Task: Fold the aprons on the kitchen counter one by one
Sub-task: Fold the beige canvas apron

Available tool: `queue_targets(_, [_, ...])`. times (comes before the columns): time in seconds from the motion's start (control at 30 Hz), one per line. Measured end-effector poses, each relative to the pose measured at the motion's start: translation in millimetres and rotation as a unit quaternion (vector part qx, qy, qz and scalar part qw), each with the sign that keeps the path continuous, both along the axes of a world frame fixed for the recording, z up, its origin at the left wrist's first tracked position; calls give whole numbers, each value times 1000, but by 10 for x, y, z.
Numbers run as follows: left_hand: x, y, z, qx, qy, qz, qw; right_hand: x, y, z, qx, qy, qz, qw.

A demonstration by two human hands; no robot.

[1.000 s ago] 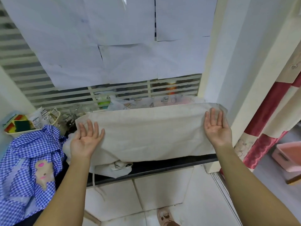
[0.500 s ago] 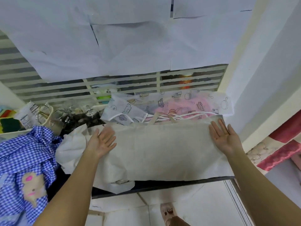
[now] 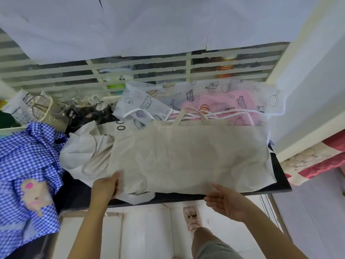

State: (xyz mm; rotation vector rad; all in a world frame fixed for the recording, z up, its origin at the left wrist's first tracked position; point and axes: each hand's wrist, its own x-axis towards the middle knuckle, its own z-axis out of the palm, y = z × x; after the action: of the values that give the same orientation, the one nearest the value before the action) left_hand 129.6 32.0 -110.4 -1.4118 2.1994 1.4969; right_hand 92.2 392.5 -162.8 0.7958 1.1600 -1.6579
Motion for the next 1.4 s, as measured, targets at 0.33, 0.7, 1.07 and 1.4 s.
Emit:
queue_targets(0.33, [353, -12, -272, 228, 9, 133, 965, 237, 27, -89, 64, 38, -202, 977])
queue_targets(0.7, [812, -218, -225, 112, 75, 171, 976, 505, 207, 166, 195, 203, -73, 957])
queue_targets(1.07, [737, -112, -28, -202, 43, -9, 978, 377, 7, 260, 309, 216, 200, 904])
queue_targets(1.4, [-538, 272, 112, -110, 167, -213, 957, -886, -189, 389, 448, 458, 75, 764])
